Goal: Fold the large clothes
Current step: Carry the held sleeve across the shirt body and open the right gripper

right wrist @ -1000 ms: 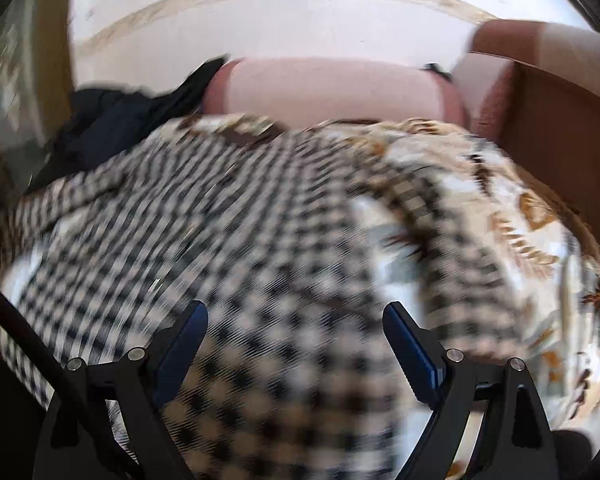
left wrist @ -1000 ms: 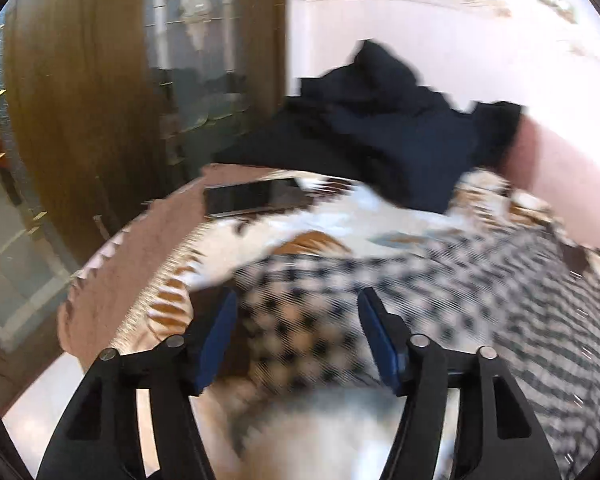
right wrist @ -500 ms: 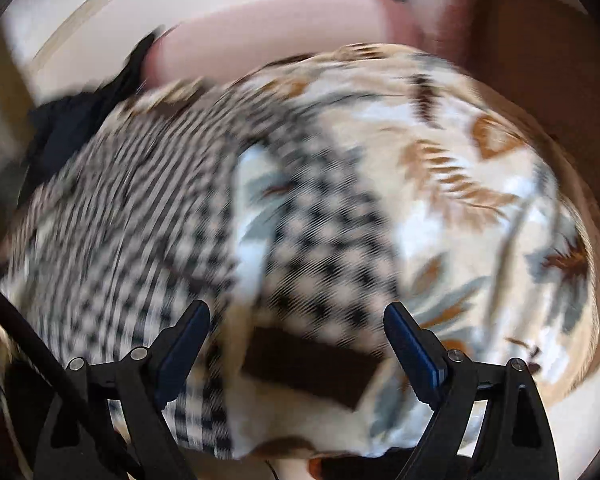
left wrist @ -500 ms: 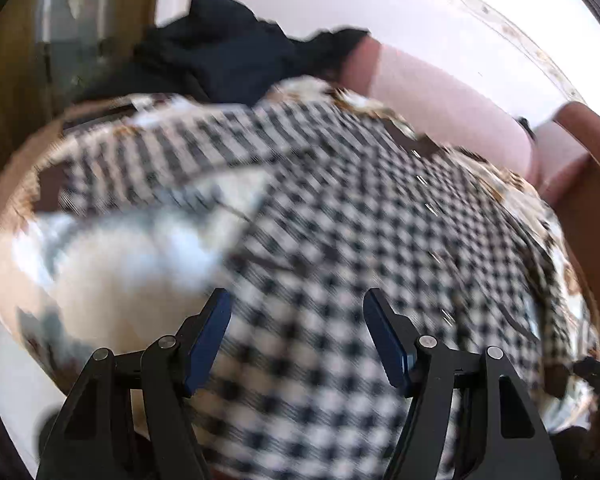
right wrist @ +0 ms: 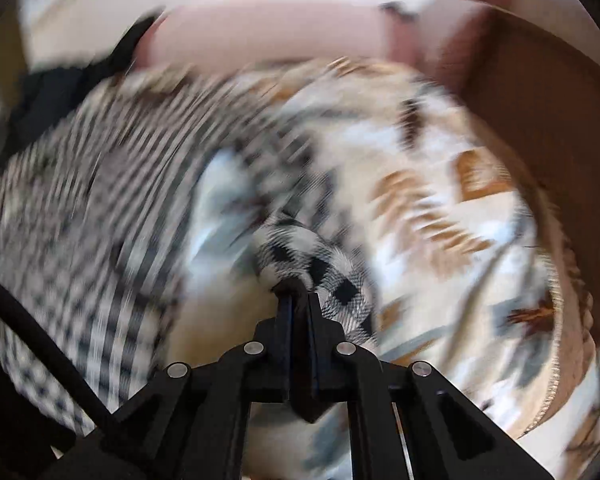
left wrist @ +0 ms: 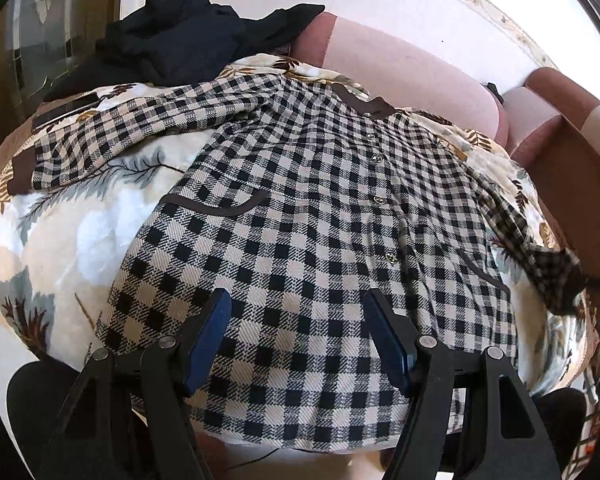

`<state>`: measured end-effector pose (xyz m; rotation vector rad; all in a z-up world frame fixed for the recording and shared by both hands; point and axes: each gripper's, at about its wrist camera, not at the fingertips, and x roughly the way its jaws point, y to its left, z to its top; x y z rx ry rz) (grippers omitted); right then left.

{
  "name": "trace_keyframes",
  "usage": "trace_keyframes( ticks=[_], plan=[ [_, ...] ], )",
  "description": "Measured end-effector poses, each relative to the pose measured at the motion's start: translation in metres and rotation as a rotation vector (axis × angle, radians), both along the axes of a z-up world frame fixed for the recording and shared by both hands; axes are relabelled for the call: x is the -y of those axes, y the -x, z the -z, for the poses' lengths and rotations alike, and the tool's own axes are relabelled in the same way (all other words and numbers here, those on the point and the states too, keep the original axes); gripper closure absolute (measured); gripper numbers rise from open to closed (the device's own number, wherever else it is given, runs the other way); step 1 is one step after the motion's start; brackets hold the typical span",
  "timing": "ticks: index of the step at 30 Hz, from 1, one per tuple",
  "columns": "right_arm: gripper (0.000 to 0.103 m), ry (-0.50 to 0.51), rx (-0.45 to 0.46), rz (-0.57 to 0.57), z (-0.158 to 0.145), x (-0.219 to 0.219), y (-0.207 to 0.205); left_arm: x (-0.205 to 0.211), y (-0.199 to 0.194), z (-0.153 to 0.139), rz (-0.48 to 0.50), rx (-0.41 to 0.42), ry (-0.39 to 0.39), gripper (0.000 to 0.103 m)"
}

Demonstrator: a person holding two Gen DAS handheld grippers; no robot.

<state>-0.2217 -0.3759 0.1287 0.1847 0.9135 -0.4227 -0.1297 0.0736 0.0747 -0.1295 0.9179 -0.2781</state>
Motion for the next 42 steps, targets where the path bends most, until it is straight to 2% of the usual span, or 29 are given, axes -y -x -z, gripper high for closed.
trace_keyframes(
  ticks=[3,5,15,19,21,23,26,27,28,30,32,35,37,42],
  plan=[
    [0.097,0.002,0.051,0.138,-0.020,0.054,0.005,0.004,-0.001,0.000,0.002,-0.005,-0.002,0.035],
    [0.097,0.017,0.054,0.216,-0.024,0.086,0.003,0.007,0.000,-0.001,0.005,-0.006,-0.009,0.035],
    [0.099,0.010,-0.007,0.457,0.010,0.179,-0.008,0.019,0.004,0.005,0.023,-0.027,-0.053,0.035],
    [0.099,0.008,-0.002,0.555,0.015,0.200,0.008,0.023,0.004,0.008,0.031,-0.031,-0.062,0.035],
    [0.098,-0.020,0.031,0.575,0.012,0.203,0.021,0.026,0.004,0.009,0.036,-0.030,-0.069,0.035],
    [0.096,-0.109,0.093,0.560,0.010,0.202,0.039,0.029,0.003,0.011,0.041,-0.033,-0.069,0.035],
    [0.078,-0.307,0.198,0.503,0.015,0.188,0.063,0.033,0.001,0.015,0.048,-0.043,-0.065,0.035],
    [0.068,-0.408,0.243,0.478,0.022,0.179,0.072,0.034,0.001,0.017,0.052,-0.051,-0.064,0.035],
    [0.063,-0.481,0.267,0.464,0.030,0.174,0.077,0.035,0.001,0.019,0.056,-0.057,-0.064,0.035],
    [0.063,-0.628,0.295,0.449,0.050,0.163,0.083,0.037,0.001,0.021,0.064,-0.066,-0.062,0.035],
    [0.062,-0.711,0.296,0.447,0.065,0.155,0.081,0.038,0.002,0.021,0.069,-0.065,-0.063,0.035],
    [0.061,-0.715,0.249,0.469,0.079,0.147,0.067,0.036,0.005,0.018,0.065,-0.052,-0.062,0.035],
    [0.056,-0.682,0.231,0.492,0.082,0.145,0.055,0.032,0.006,0.015,0.054,-0.044,-0.059,0.035],
    [0.056,-0.565,0.230,0.555,0.087,0.153,0.026,0.026,0.006,0.012,0.039,-0.046,-0.055,0.035]
  ],
)
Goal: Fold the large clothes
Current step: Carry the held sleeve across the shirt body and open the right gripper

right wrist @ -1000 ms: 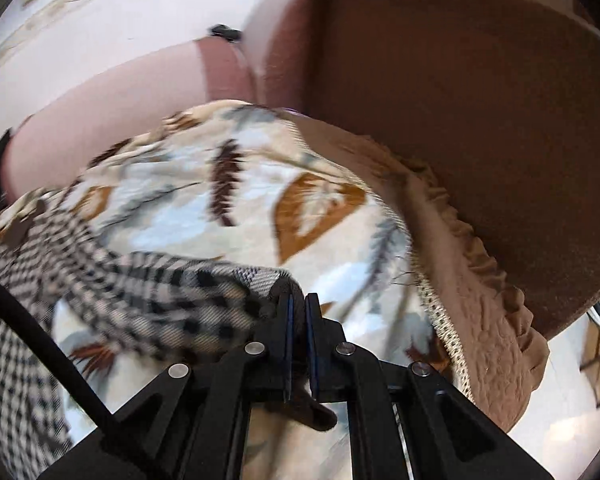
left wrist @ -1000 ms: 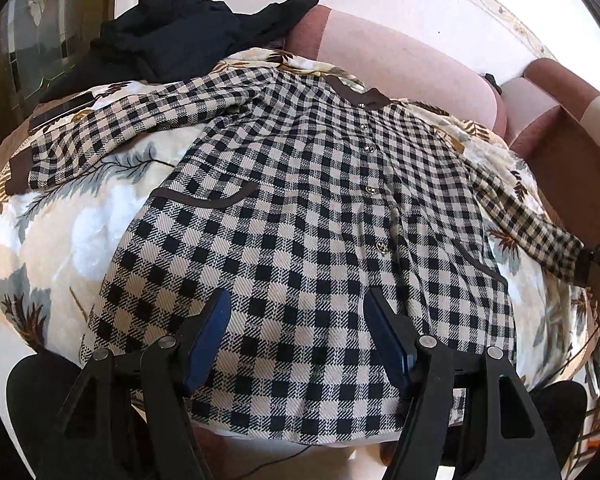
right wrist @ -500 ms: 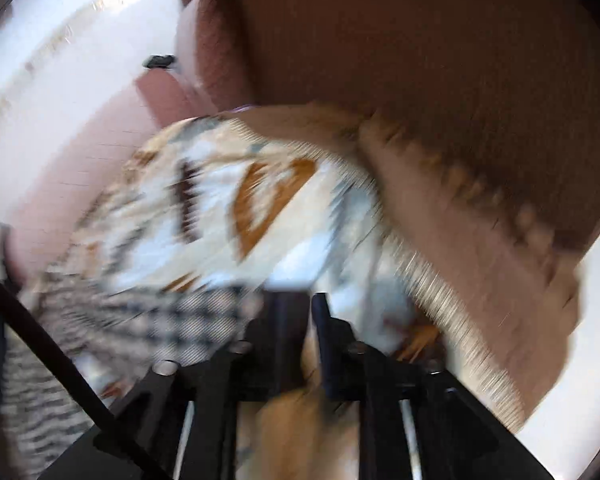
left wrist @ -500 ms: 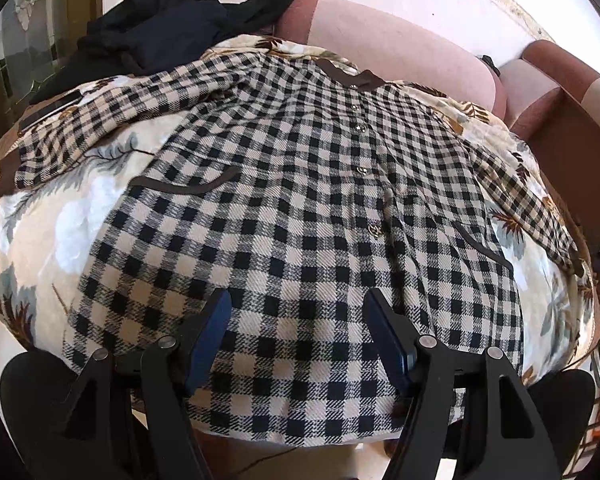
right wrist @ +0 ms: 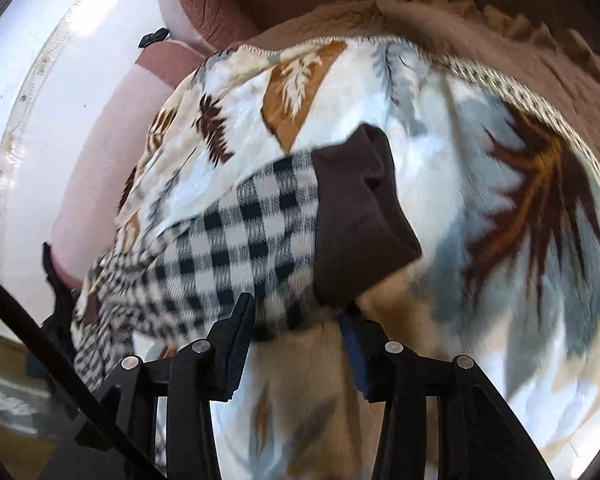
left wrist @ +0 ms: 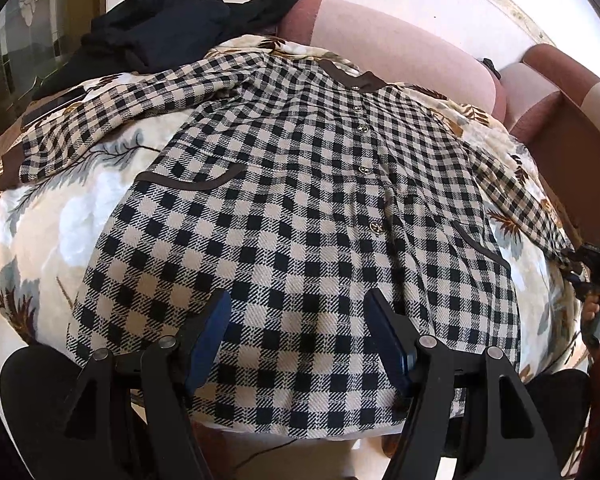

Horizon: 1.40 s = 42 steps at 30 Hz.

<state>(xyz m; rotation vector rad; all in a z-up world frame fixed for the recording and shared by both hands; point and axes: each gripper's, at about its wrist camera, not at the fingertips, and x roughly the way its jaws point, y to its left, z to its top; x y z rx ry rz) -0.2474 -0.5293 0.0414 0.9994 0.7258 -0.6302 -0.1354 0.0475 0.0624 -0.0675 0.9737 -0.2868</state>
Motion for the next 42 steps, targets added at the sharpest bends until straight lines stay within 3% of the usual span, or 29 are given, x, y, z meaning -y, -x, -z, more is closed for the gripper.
trace_keyframes(
  ticks=[2,3,4,12,16,19,25,30,33,38,42],
  plan=[
    [0.062,0.005,0.013,0.013,-0.001,0.007,-0.002,0.000,0.000,-0.002,-0.001,0.002,-0.001,0.035],
    [0.088,-0.003,0.045,0.015,-0.005,0.012,0.000,-0.001,0.001,-0.003,-0.002,0.007,-0.002,0.035],
    [0.093,-0.001,0.070,0.022,-0.010,0.017,0.001,-0.002,0.001,-0.005,-0.003,0.014,-0.005,0.035],
    [0.094,0.134,0.074,0.137,-0.072,0.052,-0.006,-0.010,-0.006,-0.019,-0.028,0.068,-0.008,0.035],
    [0.094,0.247,-0.023,0.096,-0.093,0.037,-0.042,-0.011,-0.028,-0.020,-0.041,0.082,-0.041,0.035],
    [0.094,0.298,-0.032,0.023,-0.108,0.015,-0.068,-0.013,-0.057,-0.020,-0.060,0.083,-0.032,0.035],
    [0.094,0.373,-0.024,-0.187,-0.130,-0.063,-0.150,-0.026,-0.127,-0.024,-0.131,0.106,0.028,0.035],
    [0.094,0.403,-0.017,-0.389,-0.130,-0.147,-0.229,-0.050,-0.162,-0.030,-0.210,0.180,0.018,0.035],
    [0.094,0.424,-0.031,-0.496,-0.124,-0.201,-0.273,-0.077,-0.173,-0.023,-0.281,0.199,0.031,0.035],
    [0.094,0.458,-0.077,-0.646,-0.096,-0.290,-0.338,-0.115,-0.192,-0.002,-0.353,0.117,0.081,0.035],
    [0.094,0.500,-0.100,-0.781,-0.074,-0.364,-0.374,-0.142,-0.203,-0.001,-0.410,0.107,0.107,0.035]
  ],
)
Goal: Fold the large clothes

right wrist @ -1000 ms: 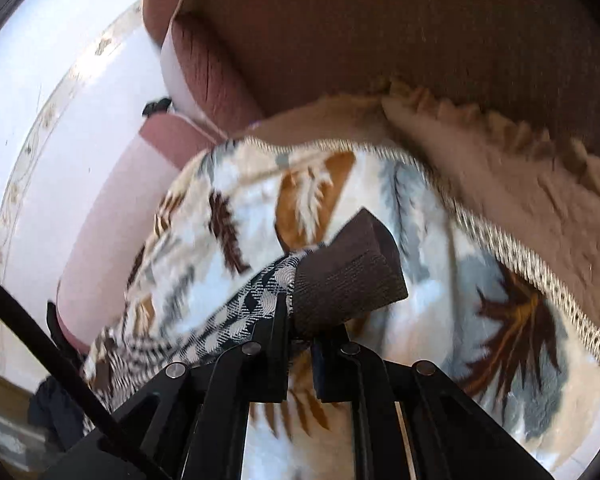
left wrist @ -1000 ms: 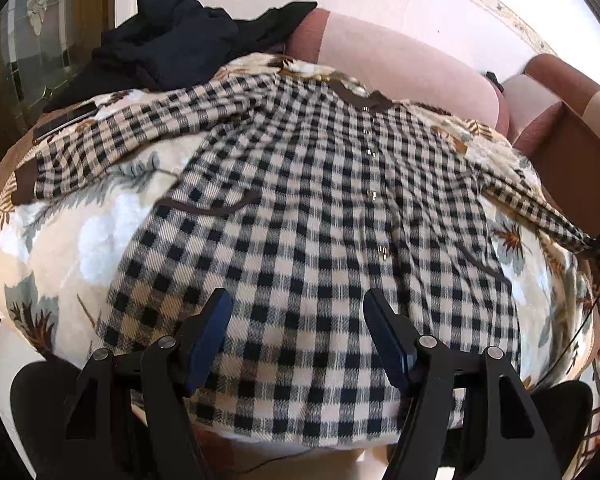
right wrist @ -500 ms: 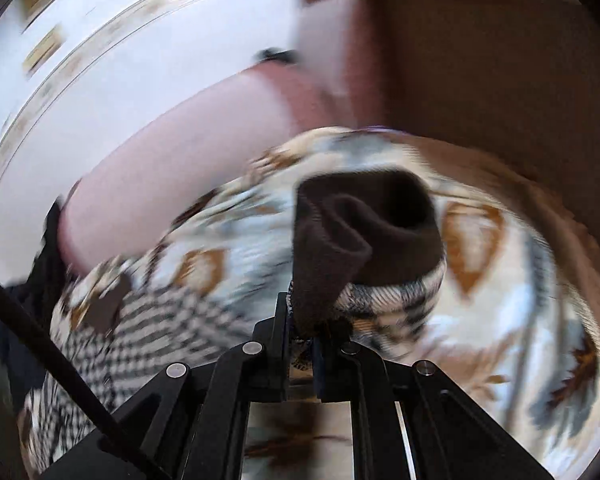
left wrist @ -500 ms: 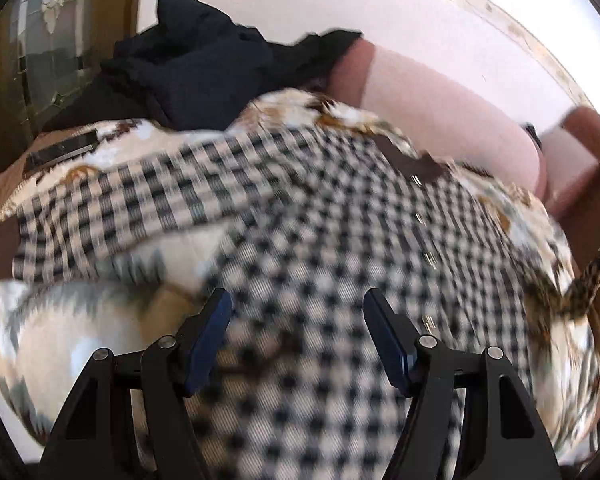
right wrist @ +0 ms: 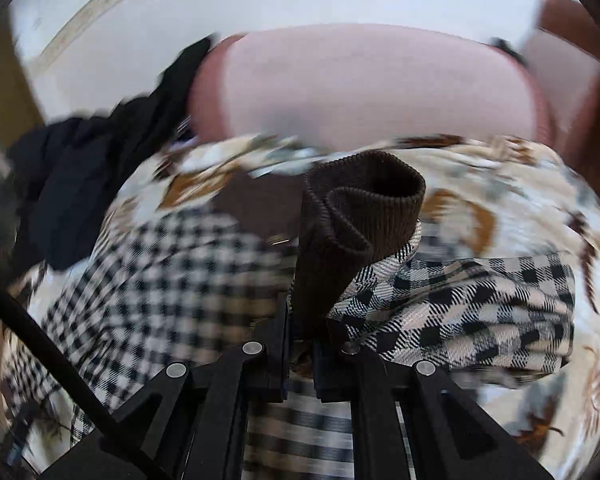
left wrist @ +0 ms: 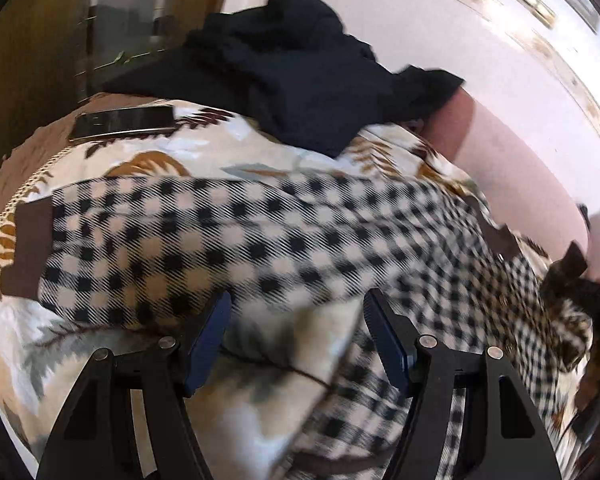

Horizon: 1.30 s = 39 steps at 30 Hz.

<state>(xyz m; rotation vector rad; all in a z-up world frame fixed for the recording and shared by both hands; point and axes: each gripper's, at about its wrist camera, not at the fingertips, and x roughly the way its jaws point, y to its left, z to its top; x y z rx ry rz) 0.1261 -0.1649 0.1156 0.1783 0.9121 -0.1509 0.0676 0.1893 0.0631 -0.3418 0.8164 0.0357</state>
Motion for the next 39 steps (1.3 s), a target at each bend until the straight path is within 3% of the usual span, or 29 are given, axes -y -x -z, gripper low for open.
trace_keyframes(
  ticks=[4,8,11,13,17,21,24,28,30,31,33,39],
  plan=[
    [0.094,0.069,-0.047,-0.122,0.026,-0.062,-0.024,-0.021,-0.008,-0.002,-0.033,-0.005,0.041,0.035],
    [0.091,0.175,-0.097,-0.218,0.057,-0.110,-0.040,-0.036,-0.011,-0.004,-0.068,0.006,0.029,0.035],
    [0.085,0.267,-0.086,-0.290,0.069,-0.140,-0.036,-0.042,-0.015,-0.004,-0.078,0.003,0.045,0.035],
    [0.072,0.328,-0.063,-0.351,0.073,-0.163,-0.030,-0.046,-0.016,-0.003,-0.093,-0.001,0.059,0.035],
    [0.068,0.333,-0.039,-0.460,0.076,-0.192,-0.019,-0.047,-0.016,-0.002,-0.103,-0.002,0.059,0.035],
    [0.068,0.199,-0.013,-0.518,0.062,-0.192,-0.005,-0.047,-0.016,-0.001,-0.103,-0.003,0.047,0.035],
    [0.068,0.066,0.058,-0.466,0.032,-0.162,0.005,-0.045,-0.017,0.002,-0.097,-0.013,0.058,0.035],
    [0.067,0.017,0.085,-0.342,0.010,-0.109,-0.010,-0.037,-0.019,0.005,-0.072,-0.025,0.056,0.035],
    [0.064,0.060,0.060,-0.311,0.013,-0.102,-0.023,-0.032,-0.020,0.007,-0.059,-0.032,0.048,0.035],
    [0.054,0.062,0.043,-0.312,0.017,-0.102,-0.030,-0.029,-0.021,0.008,-0.052,-0.034,0.045,0.035],
    [0.046,0.068,0.008,-0.319,0.027,-0.108,-0.044,-0.024,-0.021,0.009,-0.041,-0.037,0.037,0.035],
    [0.045,0.110,-0.041,-0.262,0.056,-0.126,-0.081,-0.012,-0.021,0.011,0.001,-0.043,0.025,0.035]
  ],
)
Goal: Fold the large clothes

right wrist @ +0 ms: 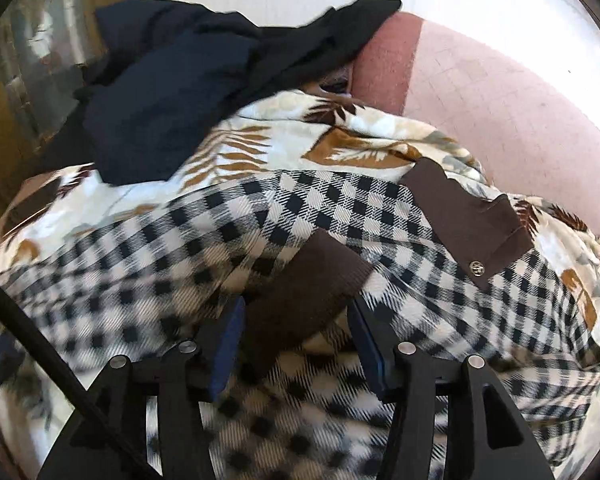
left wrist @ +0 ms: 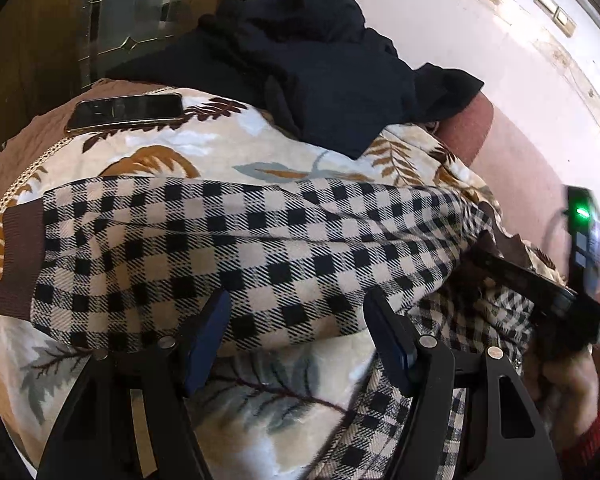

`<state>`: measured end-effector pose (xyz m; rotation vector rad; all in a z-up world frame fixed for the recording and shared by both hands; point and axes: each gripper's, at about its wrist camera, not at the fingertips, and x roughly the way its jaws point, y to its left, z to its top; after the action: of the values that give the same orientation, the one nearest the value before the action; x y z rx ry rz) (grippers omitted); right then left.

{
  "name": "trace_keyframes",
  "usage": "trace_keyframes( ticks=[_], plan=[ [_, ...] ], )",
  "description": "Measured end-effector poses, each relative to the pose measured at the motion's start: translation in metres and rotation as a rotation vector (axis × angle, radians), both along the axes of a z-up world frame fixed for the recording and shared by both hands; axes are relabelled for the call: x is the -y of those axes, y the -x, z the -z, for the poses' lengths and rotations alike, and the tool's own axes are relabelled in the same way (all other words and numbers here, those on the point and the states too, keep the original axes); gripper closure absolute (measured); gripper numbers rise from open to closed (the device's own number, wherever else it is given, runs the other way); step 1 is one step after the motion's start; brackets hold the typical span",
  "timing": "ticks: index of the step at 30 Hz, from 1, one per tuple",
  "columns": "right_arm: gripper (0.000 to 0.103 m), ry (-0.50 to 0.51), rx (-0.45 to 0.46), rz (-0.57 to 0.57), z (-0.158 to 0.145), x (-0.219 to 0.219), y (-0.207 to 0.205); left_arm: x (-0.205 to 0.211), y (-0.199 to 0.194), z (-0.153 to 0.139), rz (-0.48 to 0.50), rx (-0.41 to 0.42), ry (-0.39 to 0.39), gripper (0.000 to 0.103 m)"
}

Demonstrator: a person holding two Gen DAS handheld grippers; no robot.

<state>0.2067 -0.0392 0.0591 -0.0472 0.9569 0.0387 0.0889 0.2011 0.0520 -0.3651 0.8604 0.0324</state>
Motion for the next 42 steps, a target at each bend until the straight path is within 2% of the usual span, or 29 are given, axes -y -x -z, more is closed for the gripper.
trace_keyframes(
  ticks=[1,2,3,4,8,15,18,20,22,24,28,33,35,36,37,38,39,40,42],
  plan=[
    [0.047,0.021,-0.025,0.027,0.008,0.000,-0.009,0.000,0.000,0.000,0.001,0.000,-0.001,0.035],
    [0.057,0.032,-0.043,0.042,0.013,0.002,-0.014,0.001,0.000,0.000,0.000,-0.002,-0.005,0.035],
    [0.099,0.016,-0.064,0.057,0.018,0.006,-0.017,0.001,0.000,0.001,-0.002,-0.003,-0.007,0.035],
    [0.102,-0.003,-0.067,0.072,0.020,0.011,-0.019,0.000,0.000,0.001,-0.002,-0.004,-0.007,0.035],
    [0.103,-0.066,0.000,0.085,0.008,0.023,-0.013,-0.003,-0.002,0.002,-0.001,-0.010,-0.002,0.035],
    [0.102,-0.138,-0.045,-0.096,0.006,-0.031,-0.025,0.002,-0.008,0.004,0.005,-0.019,-0.023,0.035],
    [0.102,-0.202,-0.032,-0.109,0.003,-0.037,-0.022,0.001,-0.008,0.005,0.000,-0.023,-0.027,0.035],
    [0.097,-0.264,-0.008,-0.042,-0.007,-0.014,-0.016,-0.001,-0.008,0.006,-0.004,-0.026,-0.018,0.035],
    [0.070,-0.299,0.027,0.038,-0.017,0.015,-0.011,-0.001,-0.009,0.006,-0.006,-0.025,-0.007,0.035],
    [0.060,-0.285,0.071,0.114,-0.027,0.046,-0.006,0.001,-0.009,0.005,0.002,-0.024,-0.003,0.035],
    [0.054,-0.223,0.045,0.154,-0.021,0.068,-0.006,0.006,-0.009,0.006,0.019,-0.026,-0.018,0.035],
    [0.051,-0.195,-0.009,0.101,0.004,0.036,-0.015,0.008,-0.009,0.007,0.018,-0.028,-0.022,0.035],
    [0.044,-0.127,-0.022,0.091,0.014,0.022,-0.020,0.009,-0.009,0.008,0.023,-0.029,-0.026,0.035],
    [0.043,-0.062,-0.037,0.101,0.023,0.016,-0.025,0.010,-0.009,0.008,0.026,-0.031,-0.028,0.035],
    [0.055,-0.007,-0.062,0.115,0.032,0.013,-0.029,0.011,-0.009,0.008,0.029,-0.031,-0.030,0.035],
    [0.066,0.016,-0.050,0.140,0.034,0.014,-0.029,0.011,-0.009,0.008,0.032,-0.032,-0.030,0.035],
    [0.084,0.001,-0.032,0.156,0.031,0.018,-0.028,0.011,-0.009,0.008,0.033,-0.032,-0.028,0.035],
    [0.095,-0.034,-0.024,0.170,0.027,0.025,-0.025,0.011,-0.009,0.008,0.033,-0.032,-0.026,0.035],
    [0.095,-0.131,0.015,0.196,0.016,0.045,-0.014,0.010,-0.009,0.009,0.033,-0.036,-0.019,0.035]
  ],
)
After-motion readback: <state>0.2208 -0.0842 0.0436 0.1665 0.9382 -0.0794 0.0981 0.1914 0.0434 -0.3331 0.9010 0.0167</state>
